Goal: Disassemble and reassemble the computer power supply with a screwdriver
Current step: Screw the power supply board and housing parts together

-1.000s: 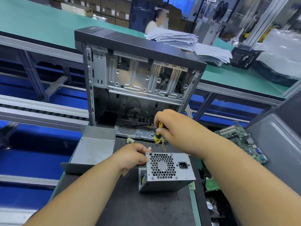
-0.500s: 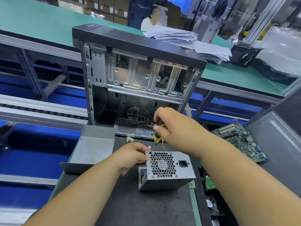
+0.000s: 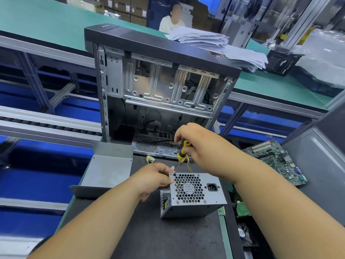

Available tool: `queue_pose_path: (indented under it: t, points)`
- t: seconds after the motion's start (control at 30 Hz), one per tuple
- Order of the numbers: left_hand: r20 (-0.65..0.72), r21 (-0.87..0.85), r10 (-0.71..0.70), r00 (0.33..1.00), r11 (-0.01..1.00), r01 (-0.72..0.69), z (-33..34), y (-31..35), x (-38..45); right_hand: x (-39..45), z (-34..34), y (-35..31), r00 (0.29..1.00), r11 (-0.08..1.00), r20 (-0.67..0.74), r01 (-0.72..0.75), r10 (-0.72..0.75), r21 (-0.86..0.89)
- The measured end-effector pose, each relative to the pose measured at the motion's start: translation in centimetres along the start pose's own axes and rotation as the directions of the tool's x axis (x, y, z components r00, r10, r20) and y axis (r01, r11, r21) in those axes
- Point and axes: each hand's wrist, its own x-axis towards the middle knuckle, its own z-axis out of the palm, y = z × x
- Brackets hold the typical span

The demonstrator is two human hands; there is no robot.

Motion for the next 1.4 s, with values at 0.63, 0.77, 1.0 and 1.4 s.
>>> queue_pose_path:
  t: [0.63, 0.77, 1.0, 1.4]
  points:
    - [0.027, -0.003, 0.013, 1.000, 1.000, -0.013, -0.1, 0.0, -0.3, 0.3, -1.0, -0.3, 0.989, 0.989, 0.043, -0.143, 0.142, 0.027]
    - [0.025, 0.004, 0.008, 1.000, 1.000, -0.008, -0.2, 0.1, -0.2, 0.7, -0.7, -0.5, 0.972, 0.969, -0.018, -0.233, 0.232, -0.087]
    - [0.031, 0.010, -0.005, 1.000, 1.000, 0.004, -0.2, 0.2, -0.2, 0.8, 0.3, -1.0, 0.941, 0.908, -0.158, -0.331, 0.299, -0.257]
    - [0.034, -0.035, -0.005, 0.999, 0.999, 0.007, -0.3, 0.0, 0.0, -0.3, 0.9, -0.8, 0.989, 0.966, -0.038, -0.130, 0.141, 0.222]
